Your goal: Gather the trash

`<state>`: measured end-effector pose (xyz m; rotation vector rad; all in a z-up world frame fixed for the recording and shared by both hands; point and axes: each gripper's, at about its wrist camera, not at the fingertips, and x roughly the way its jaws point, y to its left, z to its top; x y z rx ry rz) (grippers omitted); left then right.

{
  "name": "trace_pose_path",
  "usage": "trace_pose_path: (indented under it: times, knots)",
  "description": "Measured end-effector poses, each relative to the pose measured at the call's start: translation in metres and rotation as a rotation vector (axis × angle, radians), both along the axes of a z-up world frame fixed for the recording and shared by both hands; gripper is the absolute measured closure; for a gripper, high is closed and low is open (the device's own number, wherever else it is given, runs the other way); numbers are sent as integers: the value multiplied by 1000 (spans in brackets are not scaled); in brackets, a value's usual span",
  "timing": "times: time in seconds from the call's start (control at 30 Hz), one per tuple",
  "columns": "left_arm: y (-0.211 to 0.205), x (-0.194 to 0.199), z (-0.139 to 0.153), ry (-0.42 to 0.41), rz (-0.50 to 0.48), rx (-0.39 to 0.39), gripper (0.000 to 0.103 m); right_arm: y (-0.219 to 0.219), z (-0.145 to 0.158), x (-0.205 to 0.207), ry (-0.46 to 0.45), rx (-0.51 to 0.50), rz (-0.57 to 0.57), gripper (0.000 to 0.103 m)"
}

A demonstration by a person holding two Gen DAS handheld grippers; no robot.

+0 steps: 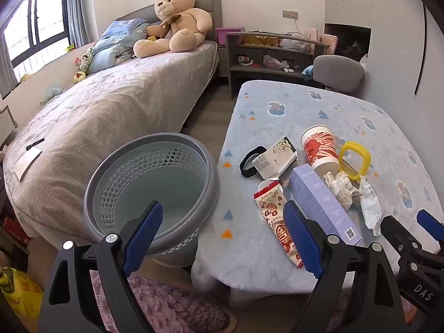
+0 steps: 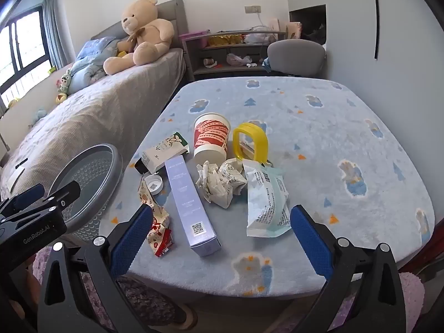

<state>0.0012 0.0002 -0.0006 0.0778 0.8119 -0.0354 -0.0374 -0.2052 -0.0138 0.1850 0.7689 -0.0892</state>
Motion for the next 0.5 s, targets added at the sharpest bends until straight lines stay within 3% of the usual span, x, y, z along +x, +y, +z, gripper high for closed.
trace_pose_path:
  times: [0.5]
  knots:
    - [3, -1, 1, -12, 3, 3, 18, 3, 2, -2, 0, -5, -4, 6]
